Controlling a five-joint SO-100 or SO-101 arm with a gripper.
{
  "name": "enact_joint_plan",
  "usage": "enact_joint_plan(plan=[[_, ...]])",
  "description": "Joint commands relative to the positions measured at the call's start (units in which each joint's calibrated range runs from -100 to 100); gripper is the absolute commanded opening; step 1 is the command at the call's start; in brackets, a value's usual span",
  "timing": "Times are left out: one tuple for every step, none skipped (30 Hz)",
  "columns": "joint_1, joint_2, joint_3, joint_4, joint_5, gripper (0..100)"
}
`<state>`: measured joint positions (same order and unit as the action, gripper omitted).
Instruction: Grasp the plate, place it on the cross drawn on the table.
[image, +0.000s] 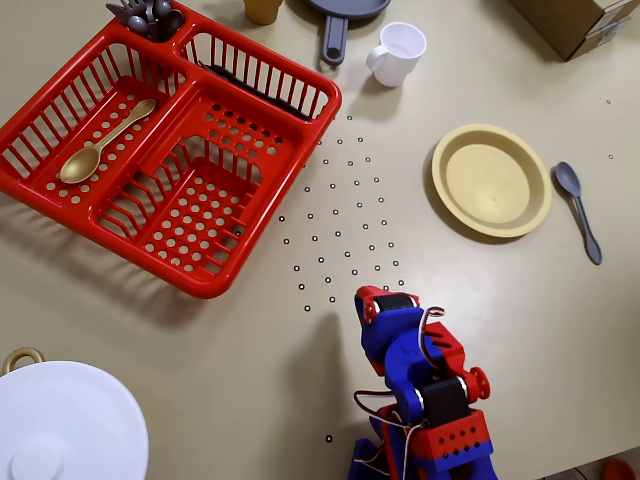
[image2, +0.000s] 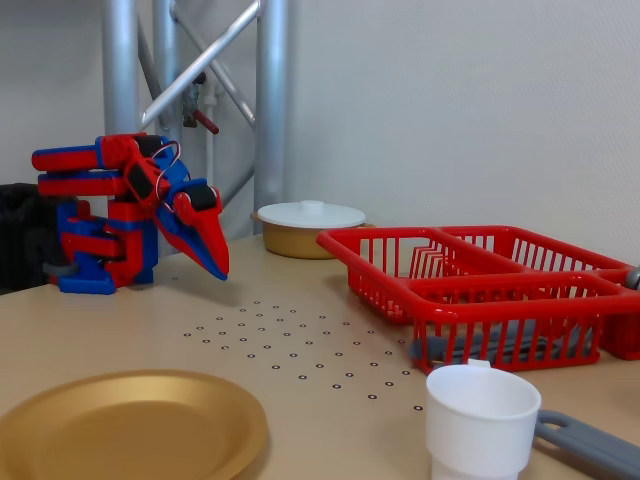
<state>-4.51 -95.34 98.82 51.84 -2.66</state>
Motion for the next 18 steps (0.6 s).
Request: enact_joint_plan(plan=[[0.7, -0.51, 1.08, 0.03, 0.68, 0], [0.7, -0.51, 1.08, 0.03, 0.88, 0], [0.7, -0.51, 1.08, 0.03, 1.12, 0], [0.7, -0.51, 1.08, 0.03, 1.22, 0], [0.63, -0.51, 1.08, 0.03, 1.17, 0], [0.7, -0.51, 1.08, 0.03, 0.83, 0], [0.77, -0.51, 1.08, 0.03, 0.83, 0], [0.77, -0.51, 1.08, 0.03, 1.22, 0], [0.7, -0.51, 1.08, 0.03, 1.27, 0], [0.7, -0.51, 1.08, 0.03, 1.22, 0], [0.7, -0.51, 1.08, 0.03, 1.22, 0], [0.63, -0.51, 1.08, 0.03, 1.27, 0], [0.63, -0.51, 1.08, 0.03, 1.27, 0], [0.63, -0.51, 1.08, 0.03, 1.32, 0], [0.63, -0.51, 1.08, 0.03, 1.32, 0], [0.56, -0.51, 1.08, 0.03, 1.32, 0], [0.56, -0.51, 1.08, 0.03, 1.37, 0], [0.56, -0.51, 1.08, 0.03, 1.37, 0]])
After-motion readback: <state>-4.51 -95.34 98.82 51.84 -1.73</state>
